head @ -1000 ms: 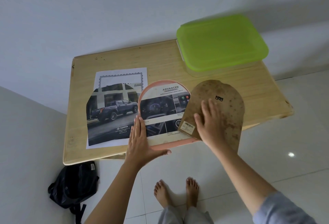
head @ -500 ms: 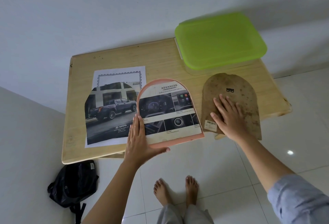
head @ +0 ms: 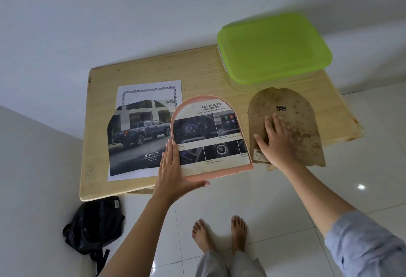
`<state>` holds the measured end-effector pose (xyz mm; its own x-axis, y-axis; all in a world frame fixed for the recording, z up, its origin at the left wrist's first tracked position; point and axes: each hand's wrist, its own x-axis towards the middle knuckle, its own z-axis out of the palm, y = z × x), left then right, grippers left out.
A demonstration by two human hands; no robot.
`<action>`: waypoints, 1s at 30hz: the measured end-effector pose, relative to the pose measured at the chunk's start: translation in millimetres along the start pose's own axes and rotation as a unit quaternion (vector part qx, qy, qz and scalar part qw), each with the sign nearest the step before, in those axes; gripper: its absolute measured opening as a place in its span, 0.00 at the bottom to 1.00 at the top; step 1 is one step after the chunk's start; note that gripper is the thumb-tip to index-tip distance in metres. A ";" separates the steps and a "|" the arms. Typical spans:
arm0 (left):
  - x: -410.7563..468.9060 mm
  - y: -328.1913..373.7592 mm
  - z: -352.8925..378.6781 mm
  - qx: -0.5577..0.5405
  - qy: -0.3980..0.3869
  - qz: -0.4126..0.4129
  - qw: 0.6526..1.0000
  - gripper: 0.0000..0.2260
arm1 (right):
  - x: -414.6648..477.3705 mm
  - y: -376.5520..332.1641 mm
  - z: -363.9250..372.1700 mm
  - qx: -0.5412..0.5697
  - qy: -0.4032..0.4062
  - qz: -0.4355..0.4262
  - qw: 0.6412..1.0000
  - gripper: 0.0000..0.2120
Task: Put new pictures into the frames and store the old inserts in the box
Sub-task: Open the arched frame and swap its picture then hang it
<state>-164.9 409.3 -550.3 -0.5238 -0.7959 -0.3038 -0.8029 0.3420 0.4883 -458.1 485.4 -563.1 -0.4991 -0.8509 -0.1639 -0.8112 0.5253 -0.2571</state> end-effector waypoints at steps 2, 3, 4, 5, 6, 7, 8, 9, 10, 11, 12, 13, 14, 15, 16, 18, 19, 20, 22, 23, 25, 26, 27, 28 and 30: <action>1.4 -2.9 -1.3 0.005 -0.010 0.003 1.000 0.63 | -3.0 2.3 2.0 -0.013 -0.014 -0.026 0.999 0.34; 1.6 -3.5 -2.1 0.007 -0.015 0.003 1.000 0.64 | -4.8 4.1 3.0 -0.018 -0.018 -0.042 0.999 0.36; 1.6 -3.9 -2.2 0.007 -0.018 0.004 1.000 0.64 | -6.7 5.9 4.0 -0.019 -0.020 -0.060 0.998 0.38; 1.5 -4.1 -2.4 0.006 -0.019 0.004 1.000 0.64 | -7.9 7.5 4.9 -0.016 -0.023 -0.078 0.997 0.39; 1.2 -3.8 -2.4 0.005 -0.019 0.004 1.000 0.64 | -8.1 8.8 5.0 -0.013 -0.028 -0.092 0.995 0.40; 1.2 -3.5 -1.9 0.003 -0.020 0.004 1.000 0.64 | -7.4 10.1 4.4 -0.011 -0.034 -0.102 0.994 0.40; 1.2 -3.2 -1.6 0.001 -0.018 0.005 1.000 0.64 | -6.3 10.3 2.8 -0.009 -0.040 -0.108 0.993 0.38; 1.3 -2.9 -1.4 0.000 -0.016 0.005 1.000 0.63 | -5.1 9.2 0.6 -0.006 -0.046 -0.110 0.993 0.36; 1.3 -2.6 -0.9 -0.001 -0.014 0.005 1.000 0.63 | -4.9 6.0 -2.6 0.004 -0.049 -0.109 0.993 0.34; 1.4 -1.9 -0.6 -0.002 -0.011 0.005 1.000 0.63 | -5.8 1.1 -5.3 0.027 -0.046 -0.105 0.993 0.32; 1.5 -1.5 0.1 -0.004 -0.008 0.003 1.000 0.63 | -8.5 -6.2 -7.8 0.060 -0.034 -0.103 0.992 0.30; 1.4 -0.8 0.3 -0.005 -0.005 0.002 1.000 0.63 | -13.0 -16.4 -9.7 0.098 -0.016 -0.103 0.990 0.28; 1.5 -0.4 0.8 -0.006 -0.003 0.001 1.000 0.63 | -18.9 -29.1 -10.4 0.137 0.000 -0.105 0.985 0.27; 1.5 -0.2 1.1 -0.007 -0.001 0.000 1.000 0.63 | -25.2 -43.0 -10.0 0.173 0.007 -0.106 0.979 0.26; 1.7 0.0 1.1 -0.008 0.001 -0.001 1.000 0.63 | -31.0 -57.2 -7.8 0.201 0.004 -0.107 0.974 0.26; 1.3 0.3 1.1 -0.006 0.002 -0.003 1.000 0.63 | -40.3 -82.3 2.0 0.216 -0.019 -0.108 0.970 0.27; 1.1 0.4 1.0 -0.004 0.002 -0.004 1.000 0.63 | -42.6 -91.3 8.2 0.208 -0.026 -0.102 0.972 0.28; 1.0 0.4 1.2 -0.003 0.002 -0.005 1.000 0.63 | -42.8 -97.6 14.2 0.194 -0.026 -0.090 0.977 0.29; 1.5 0.4 1.7 -0.001 0.003 -0.008 1.000 0.63 | -39.4 -103.4 21.5 0.164 -0.018 -0.056 0.985 0.31; 1.8 0.2 1.7 0.000 0.005 -0.008 1.000 0.63 | -36.4 -104.6 23.2 0.150 -0.017 -0.045 0.987 0.32; 2.4 0.1 1.9 0.004 0.008 -0.009 1.000 0.63 | -28.7 -106.2 22.5 0.131 -0.024 -0.041 0.990 0.35; 2.5 0.1 2.0 0.005 0.011 -0.010 1.000 0.63 | -25.0 -107.3 20.9 0.125 -0.030 -0.043 0.991 0.37; 2.9 0.4 2.2 0.004 0.014 -0.011 1.000 0.64 | -22.0 -108.5 19.0 0.122 -0.034 -0.046 0.991 0.38; 3.1 0.4 2.6 0.003 0.016 -0.011 1.000 0.64 | -20.2 -109.7 17.6 0.121 -0.033 -0.046 0.991 0.39; 3.1 0.1 3.2 0.004 0.017 -0.010 1.000 0.64 | -19.1 -111.8 16.3 0.138 -0.024 -0.041 0.989 0.40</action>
<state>-167.5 408.5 -553.9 -0.4976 -0.8190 -0.2855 -0.8156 0.3298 0.4754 -352.9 443.0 -546.7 -0.4143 -0.8933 -0.1743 -0.7312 0.4407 -0.5207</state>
